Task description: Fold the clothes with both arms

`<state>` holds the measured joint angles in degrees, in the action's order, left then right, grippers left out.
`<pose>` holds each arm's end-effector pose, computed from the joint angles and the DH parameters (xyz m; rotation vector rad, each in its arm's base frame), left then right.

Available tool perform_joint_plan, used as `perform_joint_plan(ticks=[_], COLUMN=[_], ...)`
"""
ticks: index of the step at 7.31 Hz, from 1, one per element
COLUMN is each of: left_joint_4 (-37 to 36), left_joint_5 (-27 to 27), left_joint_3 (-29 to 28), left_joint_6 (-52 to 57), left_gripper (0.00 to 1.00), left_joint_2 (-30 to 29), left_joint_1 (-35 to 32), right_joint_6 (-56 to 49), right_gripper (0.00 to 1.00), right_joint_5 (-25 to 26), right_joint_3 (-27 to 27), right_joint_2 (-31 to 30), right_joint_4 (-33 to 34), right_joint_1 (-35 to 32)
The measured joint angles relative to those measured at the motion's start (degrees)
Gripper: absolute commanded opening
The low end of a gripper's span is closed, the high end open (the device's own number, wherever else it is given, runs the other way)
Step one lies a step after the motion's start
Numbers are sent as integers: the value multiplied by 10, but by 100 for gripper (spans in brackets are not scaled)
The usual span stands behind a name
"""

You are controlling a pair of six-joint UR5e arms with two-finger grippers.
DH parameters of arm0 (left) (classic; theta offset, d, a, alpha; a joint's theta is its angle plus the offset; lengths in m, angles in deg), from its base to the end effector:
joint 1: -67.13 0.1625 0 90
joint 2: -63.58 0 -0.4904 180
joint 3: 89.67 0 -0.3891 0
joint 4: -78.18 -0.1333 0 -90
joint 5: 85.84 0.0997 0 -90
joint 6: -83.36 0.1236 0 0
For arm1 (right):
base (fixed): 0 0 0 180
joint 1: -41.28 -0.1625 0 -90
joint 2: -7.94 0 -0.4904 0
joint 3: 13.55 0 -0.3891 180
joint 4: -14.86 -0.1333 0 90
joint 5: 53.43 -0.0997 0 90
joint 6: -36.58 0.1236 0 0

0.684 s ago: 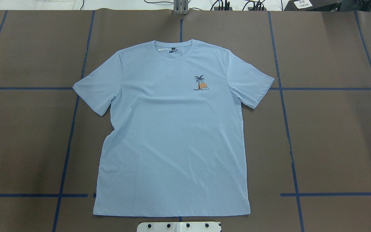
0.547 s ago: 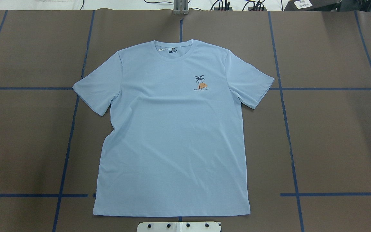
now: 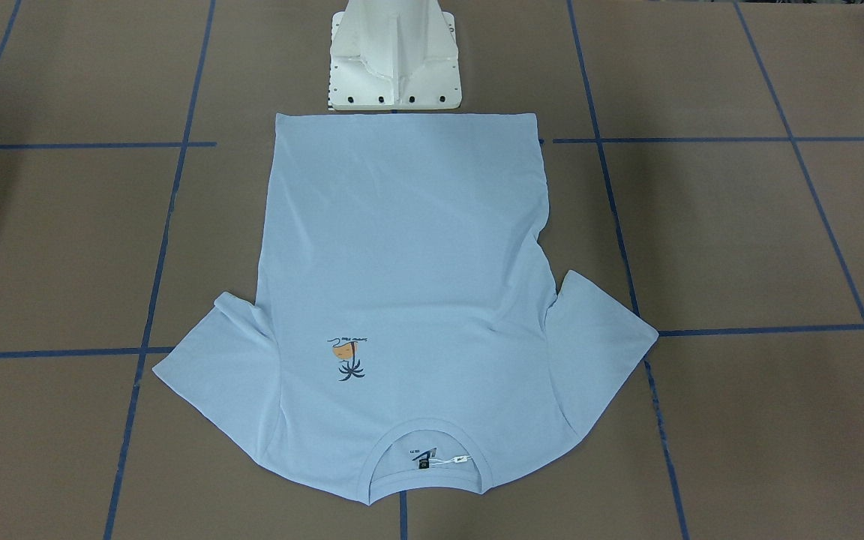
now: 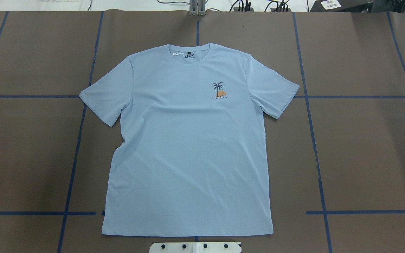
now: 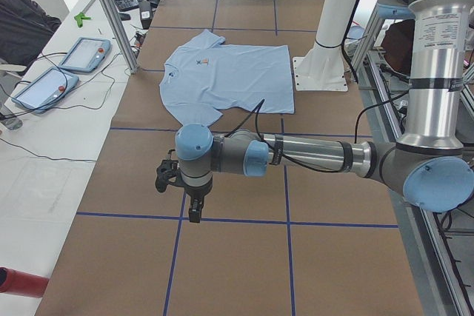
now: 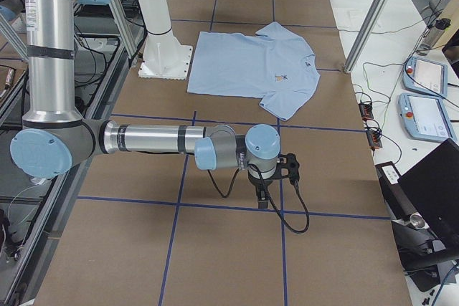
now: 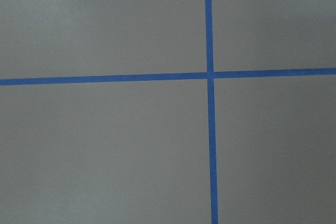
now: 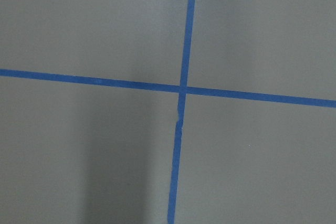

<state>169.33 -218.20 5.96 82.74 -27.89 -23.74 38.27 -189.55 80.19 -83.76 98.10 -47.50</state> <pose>-0.0578 -0.5097 0.6807 0.1390 0.7377 0.0285 0.0339 -0.4868 0.7082 0.1247 -0.8067 -0.0541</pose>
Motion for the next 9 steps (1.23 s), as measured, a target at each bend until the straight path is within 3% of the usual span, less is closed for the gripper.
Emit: perform_joint_plan(ticks=[2, 4, 7, 9], left_joint_4=[17, 75, 146, 194], left_joint_5=[-4, -17, -22, -21], left_joint_3=[0, 0, -20, -32], left_joint_6=[-1, -3, -18, -59], left_gripper=[100, 100, 100, 100], left_joint_2=[-63, -72, -77, -73], left_joint_1=[18, 40, 79, 94], right_joint_6=[63, 139, 207, 305], right_gripper=[100, 100, 100, 100], right_joint_5=[-10, -10, 6, 74], right_joint_3=[-5, -29, -99, -158], right_joint_2=[60, 142, 213, 262], right_joint_4=[-3, -18, -126, -217], right_joint_1=[48, 109, 213, 283])
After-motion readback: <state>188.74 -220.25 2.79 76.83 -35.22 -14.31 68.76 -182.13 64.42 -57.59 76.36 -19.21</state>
